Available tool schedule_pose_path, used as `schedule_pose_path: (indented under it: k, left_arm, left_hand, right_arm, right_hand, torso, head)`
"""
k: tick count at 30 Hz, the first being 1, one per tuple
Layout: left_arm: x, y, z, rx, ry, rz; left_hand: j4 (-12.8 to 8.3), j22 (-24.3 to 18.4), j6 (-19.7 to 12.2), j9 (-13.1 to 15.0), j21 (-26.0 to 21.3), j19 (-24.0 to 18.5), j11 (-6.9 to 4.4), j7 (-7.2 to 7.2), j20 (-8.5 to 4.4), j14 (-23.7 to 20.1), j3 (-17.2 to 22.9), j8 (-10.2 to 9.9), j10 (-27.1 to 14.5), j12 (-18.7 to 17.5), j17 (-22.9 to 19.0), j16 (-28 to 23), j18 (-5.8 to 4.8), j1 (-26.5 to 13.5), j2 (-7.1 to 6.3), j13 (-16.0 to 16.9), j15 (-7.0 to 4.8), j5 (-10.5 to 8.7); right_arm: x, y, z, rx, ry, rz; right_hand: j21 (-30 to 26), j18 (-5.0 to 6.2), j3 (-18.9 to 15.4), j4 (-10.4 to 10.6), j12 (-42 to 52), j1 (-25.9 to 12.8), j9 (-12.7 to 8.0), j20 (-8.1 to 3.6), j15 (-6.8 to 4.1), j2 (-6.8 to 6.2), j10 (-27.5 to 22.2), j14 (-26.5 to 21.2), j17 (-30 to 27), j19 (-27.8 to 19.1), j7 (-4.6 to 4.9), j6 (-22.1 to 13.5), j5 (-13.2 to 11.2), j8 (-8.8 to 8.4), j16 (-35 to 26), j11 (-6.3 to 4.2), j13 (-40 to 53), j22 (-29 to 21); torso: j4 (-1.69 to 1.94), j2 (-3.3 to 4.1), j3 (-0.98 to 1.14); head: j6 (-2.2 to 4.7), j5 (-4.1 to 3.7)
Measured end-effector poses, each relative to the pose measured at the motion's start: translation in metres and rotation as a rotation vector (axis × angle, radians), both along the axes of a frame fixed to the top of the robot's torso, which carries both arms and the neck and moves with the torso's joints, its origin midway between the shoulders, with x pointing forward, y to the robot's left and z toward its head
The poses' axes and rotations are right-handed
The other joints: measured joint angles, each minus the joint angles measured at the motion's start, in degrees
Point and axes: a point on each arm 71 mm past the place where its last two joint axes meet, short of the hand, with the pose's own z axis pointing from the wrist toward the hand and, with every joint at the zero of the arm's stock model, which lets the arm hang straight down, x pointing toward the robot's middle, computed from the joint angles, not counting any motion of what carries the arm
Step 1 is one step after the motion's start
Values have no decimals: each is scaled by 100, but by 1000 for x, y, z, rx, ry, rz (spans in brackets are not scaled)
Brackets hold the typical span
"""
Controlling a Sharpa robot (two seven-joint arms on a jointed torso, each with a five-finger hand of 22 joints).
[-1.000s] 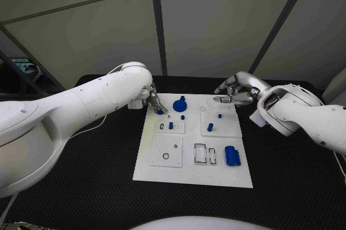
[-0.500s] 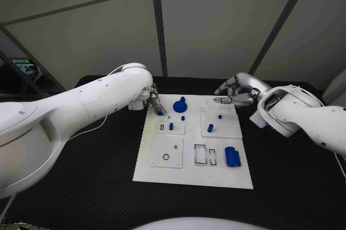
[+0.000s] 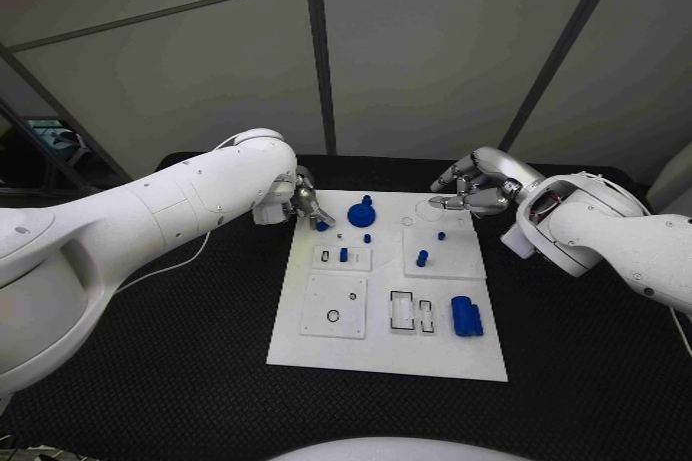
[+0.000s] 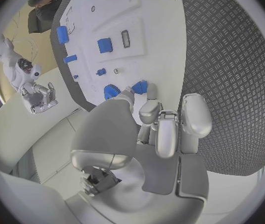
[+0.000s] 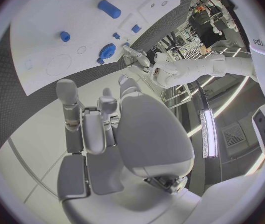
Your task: Assemble the parts on the task board
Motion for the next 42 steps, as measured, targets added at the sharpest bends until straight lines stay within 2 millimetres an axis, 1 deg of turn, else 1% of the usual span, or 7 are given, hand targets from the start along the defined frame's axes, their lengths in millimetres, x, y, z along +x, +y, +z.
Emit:
schedule_pose_path:
  k: [3,12,17,26,34,36,42]
  left_arm:
    - [-2,2,-1,-15,0,4]
    - [-6,7,0,-49,5,8]
    - [-8,9,0,-59,7,7]
    - [-11,11,1,-72,7,3]
    - [-13,12,2,-79,3,-1]
    - [-14,12,2,-81,3,-2]
    - [-16,13,3,-84,0,-5]
  left_hand:
    - [-156,-9,-25,28,-34,0,3,23,0,0,381,54,-5,-16,0,0,0,-230,-132,-38,0,1]
    - [-240,-39,-147,128,-90,-41,67,85,41,-9,813,158,-63,-148,0,-22,1,-400,-230,-188,32,-5]
    - [-228,-51,-199,159,-133,-62,107,96,19,1,890,213,-103,-178,0,-45,1,-448,-230,-250,41,25]
    - [-277,-71,-263,187,-177,-103,167,157,61,-7,1121,254,-228,-349,0,-67,1,-491,-276,-462,77,52]
    - [-272,-68,-311,194,-178,-103,157,187,61,-1,1255,252,-260,-378,0,-67,1,-507,-292,-508,84,74]
    - [-311,-60,-311,193,-178,-103,167,187,61,-1,1327,252,-270,-378,0,-67,1,-559,-344,-510,85,111]
    - [-253,-33,-311,176,-177,-103,178,187,61,-9,1399,249,-281,-378,0,-67,1,-560,-345,-515,93,180]
  right_arm:
    - [0,0,0,0,0,-1]
    - [1,-2,0,-2,0,-4]
    - [1,-2,0,-2,0,-5]
    - [1,-3,-1,-3,0,-6]
    - [1,-3,-1,-3,1,-6]
    - [1,-3,-1,-4,1,-6]
    - [1,-4,-1,-4,1,-7]
  right_hand:
    - [0,0,0,0,0,0,0,0,0,0,0,0,1,0,0,0,17,0,0,0,-1,-1]
    - [0,0,0,0,0,0,0,0,0,0,0,0,4,0,0,0,27,0,0,0,-15,-8]
    - [0,0,0,0,0,0,0,0,0,0,0,0,4,0,0,0,27,0,0,0,-14,-9]
    - [0,0,0,0,0,0,0,0,0,0,0,0,3,0,0,0,27,0,0,0,-14,-8]
    - [0,0,0,0,0,0,0,0,0,0,0,0,3,0,0,0,26,0,0,0,-14,-8]
    - [0,0,0,0,0,0,0,0,0,0,0,0,3,0,0,0,26,0,0,0,-14,-8]
    - [0,0,0,0,0,0,0,0,0,0,0,0,2,0,0,0,26,0,0,0,-13,-8]
  torso:
    - [1,1,0]
    - [1,1,-1]
    - [0,1,1]
    - [-5,1,3]
    - [-7,2,4]
    - [-7,2,5]
    - [-8,3,6]
  head:
    - [5,4]
    - [14,20]
    - [21,29]
    - [44,40]
    - [51,47]
    - [52,49]
    - [53,53]
